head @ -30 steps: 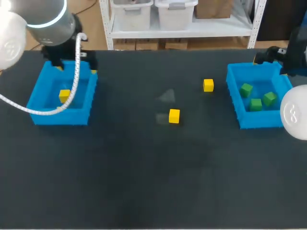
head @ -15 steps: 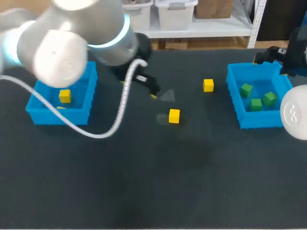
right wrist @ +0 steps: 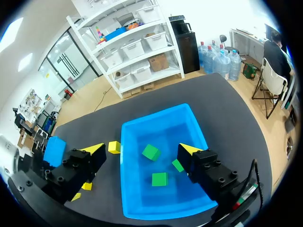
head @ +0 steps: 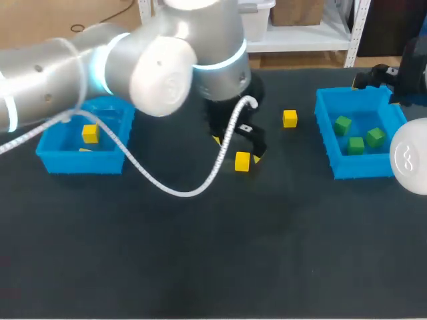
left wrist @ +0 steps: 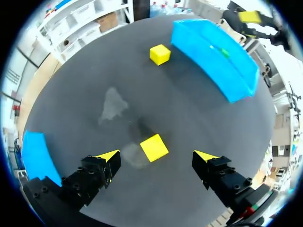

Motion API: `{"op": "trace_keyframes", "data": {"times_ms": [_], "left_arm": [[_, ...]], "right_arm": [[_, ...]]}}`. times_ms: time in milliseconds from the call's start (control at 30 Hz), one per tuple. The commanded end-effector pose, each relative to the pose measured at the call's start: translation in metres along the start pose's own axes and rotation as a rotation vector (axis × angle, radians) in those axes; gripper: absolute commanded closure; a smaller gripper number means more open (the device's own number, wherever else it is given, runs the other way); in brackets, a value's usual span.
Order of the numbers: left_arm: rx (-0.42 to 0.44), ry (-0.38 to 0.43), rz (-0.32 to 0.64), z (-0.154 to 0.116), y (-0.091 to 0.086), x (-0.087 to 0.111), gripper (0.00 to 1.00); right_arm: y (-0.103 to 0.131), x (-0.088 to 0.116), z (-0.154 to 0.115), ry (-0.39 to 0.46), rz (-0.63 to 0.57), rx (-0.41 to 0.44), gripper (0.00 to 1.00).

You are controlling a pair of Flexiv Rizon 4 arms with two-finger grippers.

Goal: Put the green cubes in the right bin and the yellow cubes in the left bin.

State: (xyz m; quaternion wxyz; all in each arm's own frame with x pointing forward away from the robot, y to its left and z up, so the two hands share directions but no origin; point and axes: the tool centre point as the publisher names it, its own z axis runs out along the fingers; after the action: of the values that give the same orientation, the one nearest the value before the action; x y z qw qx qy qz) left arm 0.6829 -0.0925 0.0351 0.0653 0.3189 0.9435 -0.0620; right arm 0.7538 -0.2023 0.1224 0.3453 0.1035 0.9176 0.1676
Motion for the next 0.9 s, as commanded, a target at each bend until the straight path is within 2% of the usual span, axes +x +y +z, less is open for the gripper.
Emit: {"op": "trace_keyframes", "data": {"times_ms": [33, 233, 500, 533, 567, 600, 633, 667, 700, 733, 800, 900], "left_arm": [[-0.031, 0.083, -0.028, 0.015, -0.001, -0.011, 0.00], [-0.062, 0.123, -0.086, 0.031, 0.006, -0.009, 0.00], [0.007, 0.184, -0.168, 0.041, 0.007, -0.005, 0.00], [0.016, 0.193, -0.172, 0.042, 0.007, -0.004, 0.03], [0.024, 0.201, -0.174, 0.042, 0.007, -0.003, 0.20], [0.027, 0.203, -0.170, 0.043, 0.007, -0.002, 0.29], [0.028, 0.209, -0.163, 0.043, 0.007, 0.000, 0.57], [0.033, 0.223, -0.156, 0.044, 0.007, 0.002, 0.74], [0.035, 0.232, -0.144, 0.044, 0.008, 0.004, 0.77], [0.036, 0.243, -0.128, 0.045, 0.009, 0.006, 0.93], [0.040, 0.250, -0.119, 0.045, 0.011, 0.009, 1.00], [0.043, 0.241, -0.117, 0.042, 0.017, 0.008, 1.00]], "right_arm": [[0.001, 0.000, -0.002, 0.001, 0.000, 0.004, 0.00], [0.001, 0.000, -0.002, 0.001, 0.000, 0.004, 0.00], [0.001, 0.000, -0.002, 0.001, 0.000, 0.004, 0.00], [0.001, 0.000, -0.002, 0.001, 0.000, 0.004, 0.00], [0.001, 0.000, -0.002, 0.001, 0.000, 0.004, 0.00], [0.001, 0.000, -0.002, 0.001, 0.000, 0.004, 0.00], [0.001, 0.000, -0.002, 0.001, 0.000, 0.004, 0.00], [0.001, 0.000, -0.002, 0.001, 0.000, 0.004, 0.00], [0.001, 0.000, -0.002, 0.001, 0.000, 0.004, 0.00], [0.001, 0.000, -0.002, 0.001, 0.000, 0.004, 0.00], [0.001, 0.000, -0.002, 0.001, 0.000, 0.004, 0.00], [0.001, 0.000, -0.002, 0.001, 0.000, 0.004, 0.00]]}}
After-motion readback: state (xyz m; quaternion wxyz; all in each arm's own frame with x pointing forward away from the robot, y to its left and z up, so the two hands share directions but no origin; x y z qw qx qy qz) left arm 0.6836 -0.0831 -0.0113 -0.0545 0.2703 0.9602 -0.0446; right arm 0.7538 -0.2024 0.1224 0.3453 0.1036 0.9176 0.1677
